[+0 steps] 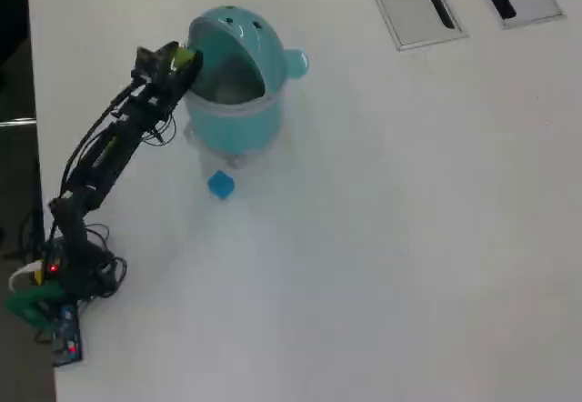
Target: Grasp RGB lego blocks and put them in the bin one by one.
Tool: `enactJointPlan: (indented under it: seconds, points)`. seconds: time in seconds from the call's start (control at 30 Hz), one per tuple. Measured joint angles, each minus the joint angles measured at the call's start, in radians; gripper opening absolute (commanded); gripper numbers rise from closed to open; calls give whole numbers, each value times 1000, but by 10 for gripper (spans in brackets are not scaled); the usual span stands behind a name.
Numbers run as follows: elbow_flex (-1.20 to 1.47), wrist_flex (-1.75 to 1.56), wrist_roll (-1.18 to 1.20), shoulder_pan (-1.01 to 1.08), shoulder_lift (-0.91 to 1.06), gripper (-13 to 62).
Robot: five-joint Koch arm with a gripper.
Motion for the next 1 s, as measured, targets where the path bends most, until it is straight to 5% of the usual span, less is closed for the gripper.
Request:
enactJointPlan:
  seconds: [0.1,0.13,0.33,1.0]
  points:
    - [-48,-49,-35,15,-58,55]
    - [-49,-49,-54,17,-61,168]
    - [17,-141,-253,23,-64,291]
    - [301,-296,-219,55,52,293]
